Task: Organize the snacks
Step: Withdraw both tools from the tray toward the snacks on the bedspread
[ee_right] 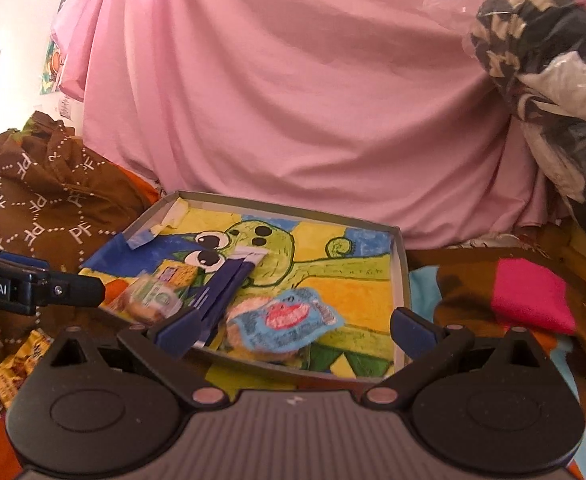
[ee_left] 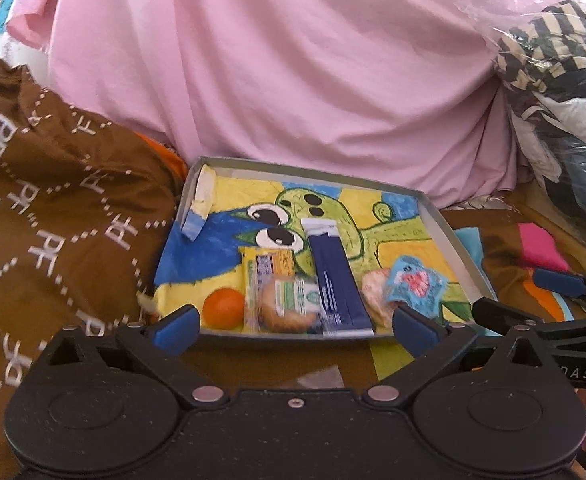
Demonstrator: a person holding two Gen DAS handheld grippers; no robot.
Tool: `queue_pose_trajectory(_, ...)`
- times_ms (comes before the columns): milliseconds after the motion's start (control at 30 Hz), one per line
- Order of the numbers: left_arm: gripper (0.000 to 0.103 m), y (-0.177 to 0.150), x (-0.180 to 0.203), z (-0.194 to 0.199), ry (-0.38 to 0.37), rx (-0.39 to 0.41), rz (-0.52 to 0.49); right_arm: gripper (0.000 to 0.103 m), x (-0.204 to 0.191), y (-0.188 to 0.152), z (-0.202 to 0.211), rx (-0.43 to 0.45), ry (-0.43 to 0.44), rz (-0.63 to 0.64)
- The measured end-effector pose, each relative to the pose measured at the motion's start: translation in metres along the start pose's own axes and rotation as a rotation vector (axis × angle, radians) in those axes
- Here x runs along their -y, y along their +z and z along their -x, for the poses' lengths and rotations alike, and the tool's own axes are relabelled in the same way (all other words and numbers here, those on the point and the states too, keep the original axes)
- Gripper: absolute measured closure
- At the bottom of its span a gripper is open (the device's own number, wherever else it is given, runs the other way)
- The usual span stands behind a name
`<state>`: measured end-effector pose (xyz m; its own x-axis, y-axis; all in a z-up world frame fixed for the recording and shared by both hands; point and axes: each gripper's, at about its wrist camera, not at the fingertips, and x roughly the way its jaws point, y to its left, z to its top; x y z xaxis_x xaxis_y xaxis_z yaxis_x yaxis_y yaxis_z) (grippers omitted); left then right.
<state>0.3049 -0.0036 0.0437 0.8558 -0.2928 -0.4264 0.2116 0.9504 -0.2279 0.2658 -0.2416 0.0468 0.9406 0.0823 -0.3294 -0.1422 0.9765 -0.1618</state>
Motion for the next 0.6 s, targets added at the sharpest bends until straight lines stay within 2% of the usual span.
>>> queue_pose_trajectory(200,0.001,-0.017,0.003,0.033,0.018,0.004,0.022,0.000,-0.007,-0.015,0.038,-0.001,-0.008,-0.001)
queue_pose_trajectory(600,0.001,-0.057,0.017,0.101,0.008,-0.018,0.031,0.000,-0.023,-0.042,0.118,-0.007,-0.049,-0.045)
